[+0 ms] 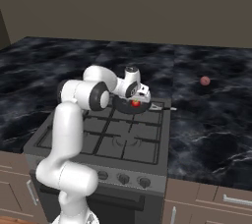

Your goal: Place the pan on the rear right burner on the stove. Then place the tomato and the onion in the pan and turn on the rear right burner.

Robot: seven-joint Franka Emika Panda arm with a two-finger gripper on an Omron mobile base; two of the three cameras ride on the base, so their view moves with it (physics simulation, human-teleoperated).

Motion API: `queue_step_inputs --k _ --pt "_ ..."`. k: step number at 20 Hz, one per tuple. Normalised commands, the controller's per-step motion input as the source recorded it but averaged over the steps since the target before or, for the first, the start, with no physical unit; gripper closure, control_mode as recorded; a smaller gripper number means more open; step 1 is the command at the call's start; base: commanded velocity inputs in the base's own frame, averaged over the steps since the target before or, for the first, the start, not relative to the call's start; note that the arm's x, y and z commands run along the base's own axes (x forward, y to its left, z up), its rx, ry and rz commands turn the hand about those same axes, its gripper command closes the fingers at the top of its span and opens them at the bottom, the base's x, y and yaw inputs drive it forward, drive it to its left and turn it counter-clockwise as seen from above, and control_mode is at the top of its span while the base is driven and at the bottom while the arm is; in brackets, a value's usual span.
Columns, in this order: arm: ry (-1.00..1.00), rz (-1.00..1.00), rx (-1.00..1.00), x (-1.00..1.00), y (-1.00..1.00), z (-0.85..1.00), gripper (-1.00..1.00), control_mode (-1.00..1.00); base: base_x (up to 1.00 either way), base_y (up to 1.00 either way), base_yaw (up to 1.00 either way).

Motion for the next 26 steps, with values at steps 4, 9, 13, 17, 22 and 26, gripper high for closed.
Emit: queue_step_inputs --k 4,9,13,17,22,26 --pt "-0.11 0.0 0.0 -0.01 0.09 0.6 -1.0 -1.0 0.0 0.0 0.0" --pt "-0.07 0.0 0.0 0.0 0.09 0.7 -1.0 -1.0 0.0 0.0 0.0" --pt "-0.01 0.0 -0.01 -0.09 0.15 0.75 -1.0 -1.0 0.0 0.0 0.0" --pt "0.0 -0.01 0.0 -0.21 0.22 0.63 -1.0 -1.0 0.0 0.0 0.0" --pt "0.0 -0.02 0.0 -0.37 0.32 0.48 -1.0 -1.0 0.0 0.0 0.0" --pt "0.0 -0.02 0.0 -0.62 0.3 0.31 -1.0 -1.0 0.0 0.0 0.0"
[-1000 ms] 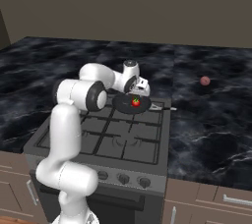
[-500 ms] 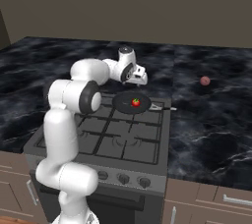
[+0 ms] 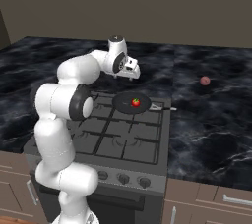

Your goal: Place the pan on the rear right burner on the stove. Then place the tomato and the onion in the pan and turn on the rear right burner.

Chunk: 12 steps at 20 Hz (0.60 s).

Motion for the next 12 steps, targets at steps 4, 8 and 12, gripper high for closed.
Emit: queue_step_inputs --k 4,8,12 --pt "0.0 -0.04 0.0 -0.86 0.24 0.21 -1.0 -1.0 0.0 0.0 0.0" --pt "0.0 -0.05 0.0 -0.93 0.18 0.2 -1.0 -1.0 0.0 0.0 0.0" --pt "0.0 -0.04 0.0 -0.84 0.12 0.19 -1.0 -1.0 0.0 0.0 0.0"
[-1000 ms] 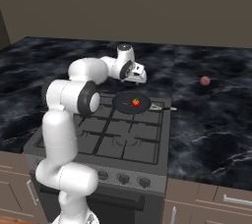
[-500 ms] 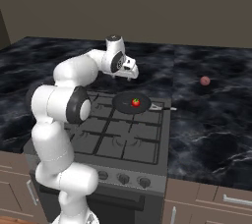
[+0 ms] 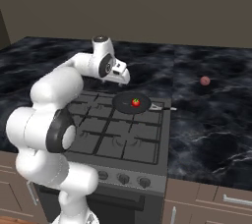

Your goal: Place the pan on the rear right burner on the stove. Then place the tomato and the onion in the pan and turn on the rear right burner.

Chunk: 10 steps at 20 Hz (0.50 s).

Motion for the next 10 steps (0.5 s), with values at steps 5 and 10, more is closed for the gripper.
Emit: queue_step_inputs --k 5,10 --pt "0.0 -0.02 0.0 -0.77 0.13 0.17 -1.0 -1.0 0.0 0.0 0.0" --pt "0.0 0.0 0.01 -0.5 0.05 0.13 -1.0 -1.0 0.0 0.0 0.0"
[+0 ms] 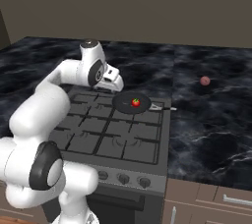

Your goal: Place the pan on the rear right burner on the stove. Then place the tomato and the onion in the pan and turn on the rear right burner.

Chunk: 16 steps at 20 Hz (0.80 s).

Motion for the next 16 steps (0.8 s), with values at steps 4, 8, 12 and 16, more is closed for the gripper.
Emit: queue_step_inputs --k 4,8,12,16 --pt "0.0 0.0 0.01 -0.35 0.04 0.05 -1.0 -1.0 0.0 0.0 0.0" --pt "0.01 0.0 0.01 -0.24 0.06 0.06 -1.0 -1.0 0.0 0.0 0.0" --pt "0.02 0.0 0.02 -0.28 0.0 0.09 -1.0 -1.0 0.0 0.0 0.0" --pt "0.02 0.0 0.01 -0.48 0.0 0.09 -1.0 -1.0 0.0 0.0 0.0"
